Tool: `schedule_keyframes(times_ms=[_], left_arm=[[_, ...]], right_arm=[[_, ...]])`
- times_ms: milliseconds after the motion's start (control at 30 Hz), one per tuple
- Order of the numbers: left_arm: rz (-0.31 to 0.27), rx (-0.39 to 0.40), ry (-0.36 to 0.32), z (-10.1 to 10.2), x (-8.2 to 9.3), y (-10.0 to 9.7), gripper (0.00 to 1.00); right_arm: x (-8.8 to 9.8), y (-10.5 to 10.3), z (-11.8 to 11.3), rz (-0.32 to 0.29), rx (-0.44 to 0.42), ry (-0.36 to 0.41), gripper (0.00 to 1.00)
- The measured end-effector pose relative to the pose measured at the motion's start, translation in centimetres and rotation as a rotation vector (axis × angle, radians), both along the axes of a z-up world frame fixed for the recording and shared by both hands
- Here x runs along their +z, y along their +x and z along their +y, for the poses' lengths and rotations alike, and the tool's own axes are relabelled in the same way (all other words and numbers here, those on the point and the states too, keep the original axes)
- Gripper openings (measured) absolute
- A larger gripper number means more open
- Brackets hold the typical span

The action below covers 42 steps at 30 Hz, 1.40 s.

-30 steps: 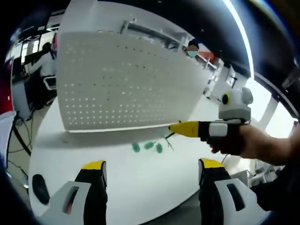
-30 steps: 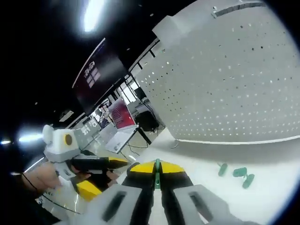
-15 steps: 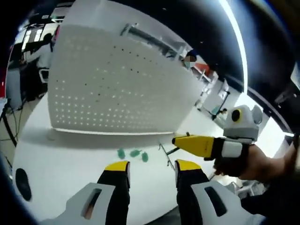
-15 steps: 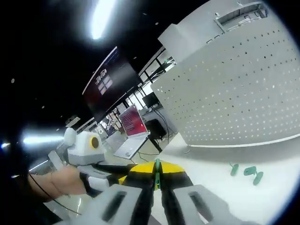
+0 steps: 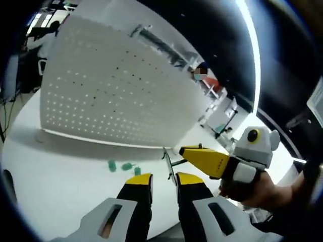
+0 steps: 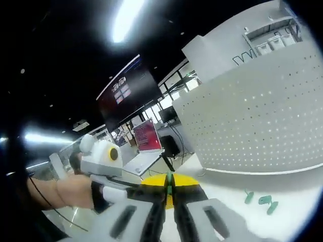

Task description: Insert the hook assembly into the mounting plate slot until the hook locks in place.

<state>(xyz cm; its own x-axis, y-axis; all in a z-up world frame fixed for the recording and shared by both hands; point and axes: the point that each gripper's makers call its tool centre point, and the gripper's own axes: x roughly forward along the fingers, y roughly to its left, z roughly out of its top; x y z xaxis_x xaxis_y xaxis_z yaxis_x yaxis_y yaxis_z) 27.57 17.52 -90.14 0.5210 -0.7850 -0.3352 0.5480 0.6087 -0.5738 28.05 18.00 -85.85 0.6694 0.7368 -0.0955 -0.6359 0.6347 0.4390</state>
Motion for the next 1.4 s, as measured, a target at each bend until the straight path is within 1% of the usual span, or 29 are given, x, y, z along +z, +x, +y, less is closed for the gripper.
schedule_keyframes(times_ms=[100,133,200,300,333,433,667,733,900,1033,1100,1133,1167,1200,1233,1267,1367,1400], left_arm=[[0.000,0.002,-0.005,-0.1,0.1,0.0,0.16],[0.011,-0.002,-0.022,-0.2,0.3,-0.1,0.13],[0.014,-0.001,-0.033,-0.3,0.4,-0.1,0.11],[0.010,-0.005,-0.036,-0.3,0.6,-0.2,0.06],[0.007,-0.008,-0.035,-0.3,0.7,-0.2,0.06],[0.004,-0.019,-0.024,-0.3,0.7,-0.2,0.05],[-0.050,-0.011,0.003,-0.1,1.1,0.1,0.02],[-0.053,-0.005,0.007,0.0,1.2,0.2,0.02],[-0.074,0.000,0.033,0.2,1.3,0.3,0.01],[-0.086,0.008,0.051,0.4,1.4,0.4,0.01],[-0.100,0.009,0.063,0.3,1.6,0.4,0.01],[-0.114,0.004,0.071,0.3,1.7,0.4,0.01],[-0.140,0.000,0.087,0.3,1.8,0.5,0.01],[-0.188,0.002,0.115,0.5,2.0,0.7,0.01],[-0.202,0.005,0.138,0.7,2.0,0.7,0.01],[-0.211,0.008,0.161,0.8,2.0,0.7,0.01],[-0.230,0.021,0.170,1.1,2.3,0.7,0.01],[-0.237,0.023,0.164,1.1,2.6,0.7,0.01]], right_arm=[[0.2,-0.2,0.2,-0.012,0.005,-0.004,0.00],[0.2,-0.2,0.3,-0.015,0.007,-0.005,0.00],[0.3,-0.2,0.4,-0.018,0.011,-0.004,0.00],[0.4,-0.3,0.6,-0.029,0.016,-0.015,0.00],[0.5,-0.3,0.6,-0.035,0.016,-0.019,0.00],[0.6,-0.4,0.6,-0.047,0.021,-0.034,0.00],[1.0,-0.7,0.9,-0.092,0.032,-0.078,0.01],[1.0,-0.7,1.0,-0.103,0.034,-0.088,0.01],[1.1,-0.7,1.2,-0.114,0.053,-0.112,0.01],[1.2,-0.7,1.2,-0.100,0.042,-0.110,0.02],[1.3,-0.6,1.1,-0.085,0.033,-0.098,0.02],[1.3,-0.6,1.0,-0.062,0.028,-0.082,0.04],[1.5,-0.5,0.8,-0.058,0.023,-0.070,0.06],[1.7,-0.5,0.7,-0.057,0.022,-0.067,0.08],[2.0,-0.5,0.5,-0.055,0.016,-0.058,0.09],[2.1,-0.6,0.4,-0.055,0.018,-0.056,0.09],[2.7,-0.8,0.1,-0.067,0.018,-0.055,0.09],[2.9,-0.8,-0.1,-0.094,0.014,-0.067,0.10]])
